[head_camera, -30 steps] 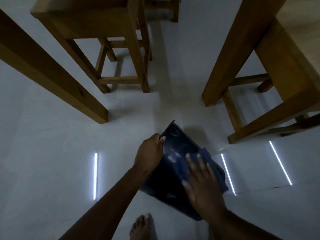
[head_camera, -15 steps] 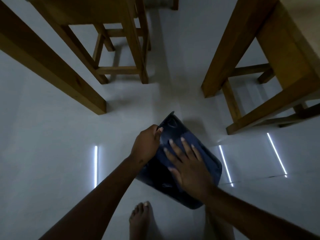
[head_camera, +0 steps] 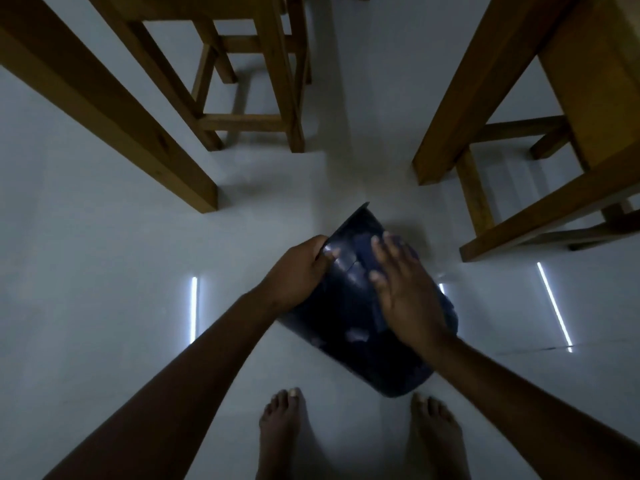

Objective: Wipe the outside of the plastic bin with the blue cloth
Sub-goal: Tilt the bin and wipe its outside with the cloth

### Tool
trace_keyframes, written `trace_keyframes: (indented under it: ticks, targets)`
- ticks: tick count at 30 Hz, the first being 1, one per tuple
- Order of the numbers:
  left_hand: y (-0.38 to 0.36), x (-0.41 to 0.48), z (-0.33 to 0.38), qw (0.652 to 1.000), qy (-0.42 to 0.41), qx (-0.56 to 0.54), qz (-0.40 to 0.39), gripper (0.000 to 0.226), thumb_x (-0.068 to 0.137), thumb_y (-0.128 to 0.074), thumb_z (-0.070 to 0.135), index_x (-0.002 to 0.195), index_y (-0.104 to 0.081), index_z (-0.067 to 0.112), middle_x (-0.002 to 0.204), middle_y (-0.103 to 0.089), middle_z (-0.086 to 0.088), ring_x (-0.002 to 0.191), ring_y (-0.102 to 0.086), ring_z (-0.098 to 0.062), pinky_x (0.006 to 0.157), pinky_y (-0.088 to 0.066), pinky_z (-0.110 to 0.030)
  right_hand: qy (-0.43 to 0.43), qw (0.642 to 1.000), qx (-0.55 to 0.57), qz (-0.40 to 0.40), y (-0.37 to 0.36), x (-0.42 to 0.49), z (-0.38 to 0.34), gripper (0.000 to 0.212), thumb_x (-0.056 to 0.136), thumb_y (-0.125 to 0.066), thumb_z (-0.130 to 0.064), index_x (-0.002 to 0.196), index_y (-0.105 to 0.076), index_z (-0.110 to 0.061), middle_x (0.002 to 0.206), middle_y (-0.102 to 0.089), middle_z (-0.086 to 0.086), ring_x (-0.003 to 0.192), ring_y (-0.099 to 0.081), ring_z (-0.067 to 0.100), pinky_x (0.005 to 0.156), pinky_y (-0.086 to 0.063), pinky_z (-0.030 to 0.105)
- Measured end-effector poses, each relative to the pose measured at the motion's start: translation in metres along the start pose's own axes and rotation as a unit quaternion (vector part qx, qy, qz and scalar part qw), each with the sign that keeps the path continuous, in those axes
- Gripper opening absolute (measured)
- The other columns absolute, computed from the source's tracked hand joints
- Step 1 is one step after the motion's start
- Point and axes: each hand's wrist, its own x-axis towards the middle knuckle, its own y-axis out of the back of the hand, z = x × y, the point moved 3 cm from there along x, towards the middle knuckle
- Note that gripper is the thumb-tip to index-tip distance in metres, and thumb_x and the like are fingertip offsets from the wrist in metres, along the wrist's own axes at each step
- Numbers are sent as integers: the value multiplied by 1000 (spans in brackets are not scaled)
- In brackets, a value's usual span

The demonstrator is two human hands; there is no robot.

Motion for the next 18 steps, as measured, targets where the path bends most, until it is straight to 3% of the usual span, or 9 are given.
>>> trace_keyframes:
  ticks: [3, 5, 8, 10, 13, 15, 17, 18]
  targets:
    - [4, -18, -16, 998, 19, 50, 15, 31, 100, -36, 44, 92, -53, 19, 84, -67, -3, 77, -64, -21, 67, -47, -30, -94, 987, 129, -5, 10, 6, 32, 66, 95, -21, -61, 151, -23, -26, 156, -32, 5, 142, -32, 22, 114, -33, 40]
    - [4, -16, -12, 996, 4, 73, 58, 32, 100, -35, 45, 92, -54, 20, 81, -68, -4, 75, -65, -25, 68, -48, -34, -85, 995, 59, -9, 2, -25, 11, 62, 97, -16, -56, 151, -15, -24, 157, -29, 7, 143, -30, 25, 112, -36, 44]
    - [0, 0, 8, 989, -46, 106, 93, 28, 100, -37, 42, 98, -56, 21, 87, -71, -6, 79, -65, -28, 71, -49, -34, 78, 995, -59, -26, -16, -68, -31, 58, 99, -15, -51, 152, -5, -29, 161, -11, 6, 148, -8, 33, 115, -23, 54]
    - [-2, 7, 15, 989, -64, 105, 77, 28, 100, -37, 39, 103, -58, 21, 96, -72, -7, 88, -66, -29, 75, -48, -33, 111, 993, -42, -18, -14, -50, -28, 61, 98, -23, -50, 153, -4, -31, 163, -6, 3, 149, -2, 31, 118, -15, 50]
    - [-1, 14, 15, 996, -42, 68, 26, 31, 101, -35, 38, 116, -57, 21, 109, -70, -6, 97, -65, -25, 82, -47, -31, -43, 991, 120, -26, -5, -7, 5, 66, 94, -17, -63, 153, -8, -36, 163, -13, -1, 149, -10, 20, 119, -21, 46]
    - [0, 15, 15, 996, -38, 73, 44, 31, 102, -34, 38, 116, -57, 22, 108, -70, -5, 95, -65, -24, 81, -47, -30, -132, 972, 192, -23, -6, -11, 24, 70, 89, -13, -72, 151, -11, -41, 160, -22, -3, 146, -23, 17, 114, -32, 49]
    - [-3, 17, 15, 994, -41, 83, 61, 31, 101, -34, 38, 114, -57, 22, 105, -71, -6, 94, -65, -26, 80, -47, -30, -144, 982, 117, -38, -10, -40, 10, 69, 90, -6, -70, 152, -5, -39, 162, -17, -1, 148, -18, 20, 115, -29, 51]
    - [-5, 17, 15, 994, -41, 85, 62, 31, 101, -34, 38, 113, -57, 22, 105, -71, -7, 93, -64, -27, 79, -47, -30, -102, 993, 53, -30, -14, -54, -3, 68, 93, -4, -66, 152, -4, -34, 162, -14, 1, 149, -14, 24, 117, -24, 52]
